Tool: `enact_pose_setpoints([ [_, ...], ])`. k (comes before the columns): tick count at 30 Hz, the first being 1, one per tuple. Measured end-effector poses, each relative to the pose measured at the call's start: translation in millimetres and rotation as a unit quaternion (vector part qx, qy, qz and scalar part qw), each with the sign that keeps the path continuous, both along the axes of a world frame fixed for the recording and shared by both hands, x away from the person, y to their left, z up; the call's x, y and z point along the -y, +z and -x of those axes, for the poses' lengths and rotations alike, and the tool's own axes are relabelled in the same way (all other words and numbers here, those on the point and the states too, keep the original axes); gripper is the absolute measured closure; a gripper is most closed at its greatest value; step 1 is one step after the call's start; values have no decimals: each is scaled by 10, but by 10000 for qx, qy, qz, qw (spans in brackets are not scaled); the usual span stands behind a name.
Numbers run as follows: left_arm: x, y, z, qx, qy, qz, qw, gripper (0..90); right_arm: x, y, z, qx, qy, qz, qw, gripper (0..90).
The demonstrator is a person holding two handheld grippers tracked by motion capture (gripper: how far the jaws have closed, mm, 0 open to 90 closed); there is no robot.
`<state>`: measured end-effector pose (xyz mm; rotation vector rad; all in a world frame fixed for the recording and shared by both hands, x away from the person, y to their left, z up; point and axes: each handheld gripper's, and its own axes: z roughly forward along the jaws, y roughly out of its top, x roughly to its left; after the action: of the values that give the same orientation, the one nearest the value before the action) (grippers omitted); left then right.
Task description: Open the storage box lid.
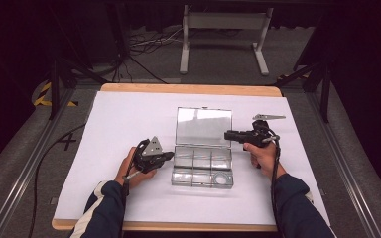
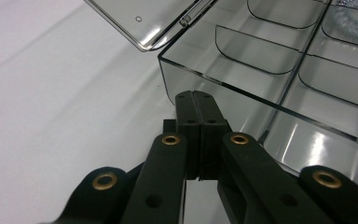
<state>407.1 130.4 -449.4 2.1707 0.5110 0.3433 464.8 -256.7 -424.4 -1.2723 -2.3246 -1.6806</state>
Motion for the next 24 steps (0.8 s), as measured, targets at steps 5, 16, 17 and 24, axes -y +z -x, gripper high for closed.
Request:
enact_pose_setpoints([
  [5, 7, 6, 2, 16, 7, -46, 10000, 900, 32, 44, 47, 249, 153, -52, 9996, 790],
  [16, 10, 2, -4, -27, 11, -60, 10000, 900, 47, 118, 161, 746, 400, 128, 9963, 828],
  [17, 10, 4, -2, -18, 16, -57, 10000, 900, 44, 123, 175, 803, 401, 158, 9958, 829],
  [24, 13, 2, -4, -26, 61, -39, 10000, 900, 37, 143, 228, 1053, 475, 292, 9929, 832],
])
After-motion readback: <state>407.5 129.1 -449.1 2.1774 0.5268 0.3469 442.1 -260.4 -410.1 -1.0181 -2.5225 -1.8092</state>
